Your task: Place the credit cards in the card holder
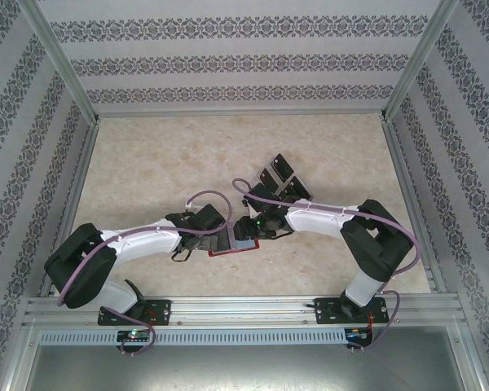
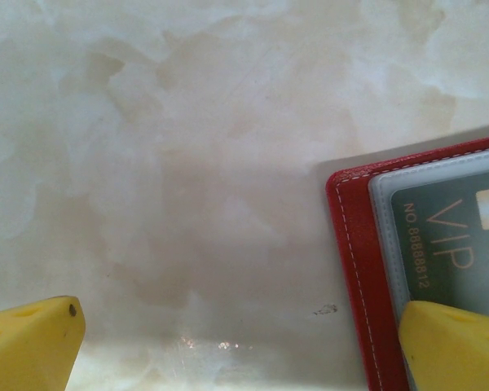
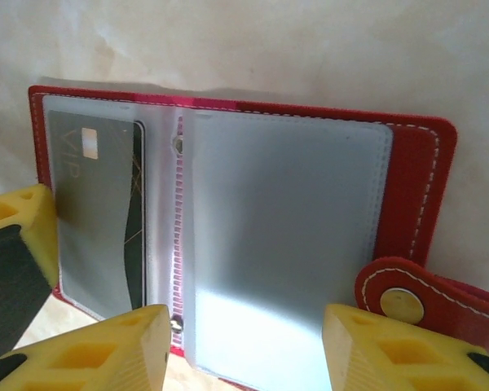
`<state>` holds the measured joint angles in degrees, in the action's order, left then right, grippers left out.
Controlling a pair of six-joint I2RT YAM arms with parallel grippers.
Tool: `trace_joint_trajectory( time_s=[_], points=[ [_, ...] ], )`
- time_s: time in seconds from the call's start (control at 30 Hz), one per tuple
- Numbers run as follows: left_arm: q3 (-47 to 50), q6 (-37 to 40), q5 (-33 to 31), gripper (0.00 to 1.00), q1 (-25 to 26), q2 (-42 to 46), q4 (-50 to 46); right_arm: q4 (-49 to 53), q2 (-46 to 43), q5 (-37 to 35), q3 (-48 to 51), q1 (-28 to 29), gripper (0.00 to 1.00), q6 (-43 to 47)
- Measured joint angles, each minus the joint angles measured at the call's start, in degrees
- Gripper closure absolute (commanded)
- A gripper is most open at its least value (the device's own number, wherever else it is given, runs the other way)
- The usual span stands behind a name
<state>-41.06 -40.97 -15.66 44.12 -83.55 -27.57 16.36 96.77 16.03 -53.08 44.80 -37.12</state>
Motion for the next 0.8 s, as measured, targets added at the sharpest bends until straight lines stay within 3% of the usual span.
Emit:
trace_joint_trajectory(
  time_s=[0.8],
  points=[
    [0.0,0.0,0.2,0.0,0.0,0.0,0.2,5.7,7.0,-6.2,-9.6,-0.1,0.46,7.9]
  ],
)
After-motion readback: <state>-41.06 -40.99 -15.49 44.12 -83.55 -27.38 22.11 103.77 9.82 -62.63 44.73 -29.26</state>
